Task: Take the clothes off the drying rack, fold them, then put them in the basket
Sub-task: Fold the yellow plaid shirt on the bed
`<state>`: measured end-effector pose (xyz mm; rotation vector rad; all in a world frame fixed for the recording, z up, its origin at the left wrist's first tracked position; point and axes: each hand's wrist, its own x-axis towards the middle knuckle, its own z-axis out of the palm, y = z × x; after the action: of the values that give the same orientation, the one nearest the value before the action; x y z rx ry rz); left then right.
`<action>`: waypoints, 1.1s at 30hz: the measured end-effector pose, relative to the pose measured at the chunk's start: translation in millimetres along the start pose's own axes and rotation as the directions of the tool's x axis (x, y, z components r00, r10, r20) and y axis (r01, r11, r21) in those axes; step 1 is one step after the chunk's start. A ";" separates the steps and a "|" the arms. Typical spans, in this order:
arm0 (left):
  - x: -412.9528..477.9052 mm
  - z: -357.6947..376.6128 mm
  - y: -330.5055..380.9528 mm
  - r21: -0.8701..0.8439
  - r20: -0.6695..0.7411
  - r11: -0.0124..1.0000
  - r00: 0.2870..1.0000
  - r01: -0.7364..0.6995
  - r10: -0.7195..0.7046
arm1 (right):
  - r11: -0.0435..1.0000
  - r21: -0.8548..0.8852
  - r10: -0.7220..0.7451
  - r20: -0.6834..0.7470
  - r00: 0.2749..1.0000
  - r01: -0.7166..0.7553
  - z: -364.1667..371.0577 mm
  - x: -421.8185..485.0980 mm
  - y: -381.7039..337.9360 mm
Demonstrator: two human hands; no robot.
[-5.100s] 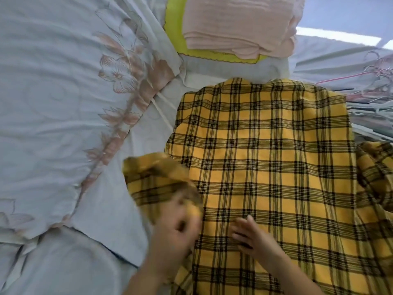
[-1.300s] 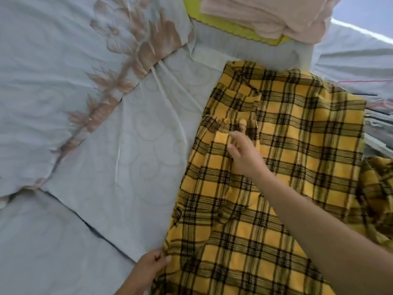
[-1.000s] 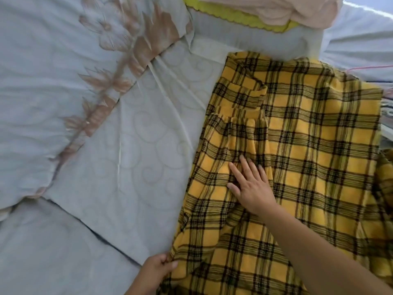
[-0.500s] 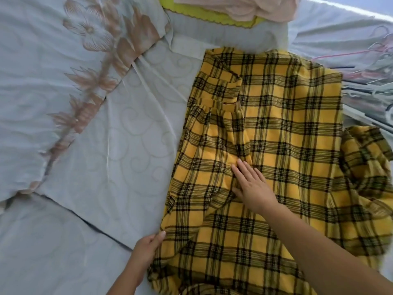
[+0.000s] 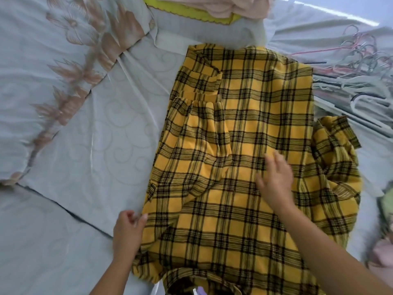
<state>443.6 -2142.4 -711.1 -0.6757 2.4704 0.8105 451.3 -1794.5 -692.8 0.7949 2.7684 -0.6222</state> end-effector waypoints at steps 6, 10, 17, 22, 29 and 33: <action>-33.7 36.1 80.3 0.006 0.127 0.877 0.870 -0.480 0.476 | 0.708 0.331 0.694 -0.163 0.701 -0.624 -68.2 4.9 117.0; -58.5 66.1 126.2 -0.246 0.451 0.916 0.800 -0.315 0.396 | 0.576 0.605 0.655 0.061 0.753 -0.550 -83.6 10.8 108.1; -68.4 56.9 164.2 -0.799 0.503 0.492 0.832 0.345 0.234 | 0.753 0.657 -0.291 0.287 0.913 0.033 -75.7 -27.2 -98.8; -24.7 28.6 121.0 -0.822 0.389 0.395 0.911 0.411 -0.138 | 0.820 0.571 -0.244 0.394 0.886 -0.029 -43.4 -22.8 -83.2; 19.4 22.0 113.9 -0.489 0.080 0.865 0.994 0.108 -0.079 | 0.938 0.316 0.064 0.236 0.970 -0.139 -9.5 22.3 -13.8; 53.1 16.2 128.2 -0.580 0.066 0.805 0.992 0.128 -0.111 | 0.952 0.298 -0.141 0.237 0.961 0.066 4.8 7.6 -33.6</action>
<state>333.3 -2057.8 -698.6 -1.0059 2.1085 1.5412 427.0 -1818.9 -687.9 0.5719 2.5263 -1.0863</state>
